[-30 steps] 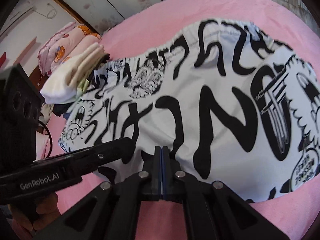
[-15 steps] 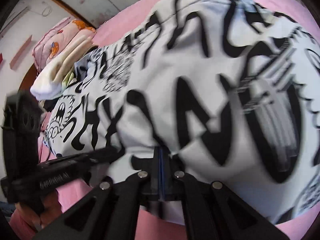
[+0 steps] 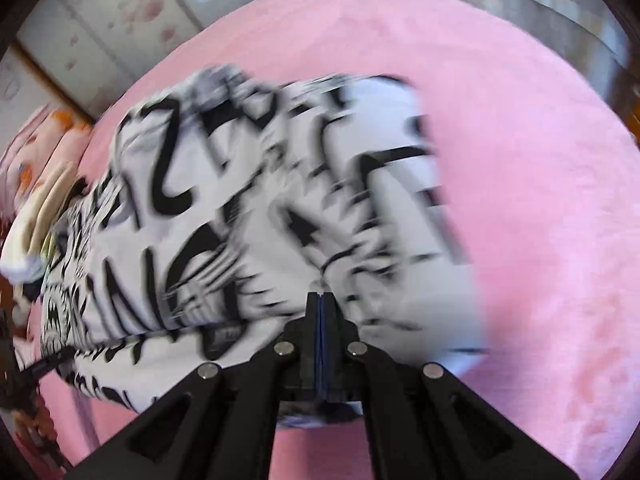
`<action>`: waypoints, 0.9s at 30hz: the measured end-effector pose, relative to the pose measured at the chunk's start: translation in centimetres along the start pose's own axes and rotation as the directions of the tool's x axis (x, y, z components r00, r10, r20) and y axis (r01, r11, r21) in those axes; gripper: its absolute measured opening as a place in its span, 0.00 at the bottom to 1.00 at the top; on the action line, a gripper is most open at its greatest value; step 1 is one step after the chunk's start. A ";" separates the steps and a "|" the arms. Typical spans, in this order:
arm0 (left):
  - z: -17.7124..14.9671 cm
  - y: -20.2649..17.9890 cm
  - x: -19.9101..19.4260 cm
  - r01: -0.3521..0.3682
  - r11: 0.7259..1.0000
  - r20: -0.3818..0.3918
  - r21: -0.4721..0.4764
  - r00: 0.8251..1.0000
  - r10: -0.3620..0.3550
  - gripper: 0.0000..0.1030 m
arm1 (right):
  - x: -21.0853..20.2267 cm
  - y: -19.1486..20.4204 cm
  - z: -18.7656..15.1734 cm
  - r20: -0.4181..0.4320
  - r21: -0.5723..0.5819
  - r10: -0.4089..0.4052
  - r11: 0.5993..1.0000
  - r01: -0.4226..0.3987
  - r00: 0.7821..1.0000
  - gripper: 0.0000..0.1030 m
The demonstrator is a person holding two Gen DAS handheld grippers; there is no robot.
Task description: Fold large clothes
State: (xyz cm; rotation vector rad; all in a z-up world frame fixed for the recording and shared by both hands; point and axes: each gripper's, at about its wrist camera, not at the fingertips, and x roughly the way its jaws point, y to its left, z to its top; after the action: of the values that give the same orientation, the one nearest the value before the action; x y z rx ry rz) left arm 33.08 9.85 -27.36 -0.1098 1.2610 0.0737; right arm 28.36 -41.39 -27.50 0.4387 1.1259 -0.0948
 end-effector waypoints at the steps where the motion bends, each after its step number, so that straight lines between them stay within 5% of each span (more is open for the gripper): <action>1: -0.1 0.2 -0.2 -0.031 0.999 0.005 0.009 1.000 0.031 0.01 | -0.2 -0.4 0.1 0.000 0.000 -0.008 1.000 0.008 1.000 0.00; 3: -0.5 1.6 0.0 -0.056 0.998 -0.009 -0.029 0.998 0.056 0.01 | -0.7 -0.7 0.1 0.012 -0.035 -0.067 0.997 0.067 0.998 0.00; 6: -0.6 4.3 0.3 0.001 0.992 -0.031 -0.128 1.000 -0.005 0.01 | -1.1 -1.3 0.1 0.015 -0.024 -0.091 0.995 0.092 0.996 0.00; 12: -0.1 3.6 -1.3 -0.033 0.993 -0.002 -0.116 0.999 0.033 0.01 | -2.8 0.4 1.2 0.037 -0.023 -0.157 0.987 0.158 0.987 0.00; 17: 0.3 -1.3 -3.7 0.103 0.990 0.013 -0.098 0.995 -0.102 0.02 | -5.1 4.2 0.7 0.050 -0.065 0.055 0.997 -0.052 0.997 0.00; 20: 0.6 -5.4 -4.2 0.232 0.970 -0.014 -0.071 0.972 -0.234 0.02 | -4.6 7.9 -0.3 -0.019 -0.095 0.205 0.974 -0.205 0.979 0.00; 27: 1.2 -14.2 -2.8 0.374 0.926 -0.087 0.057 0.926 -0.368 0.02 | -0.8 15.7 -3.4 -0.127 -0.224 0.299 0.920 -0.321 0.946 0.00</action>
State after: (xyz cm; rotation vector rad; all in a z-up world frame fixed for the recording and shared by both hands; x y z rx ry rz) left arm 35.01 -4.06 -23.71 -0.2900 1.2965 -0.3068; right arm 29.66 -25.91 -23.45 0.4006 1.1266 0.3419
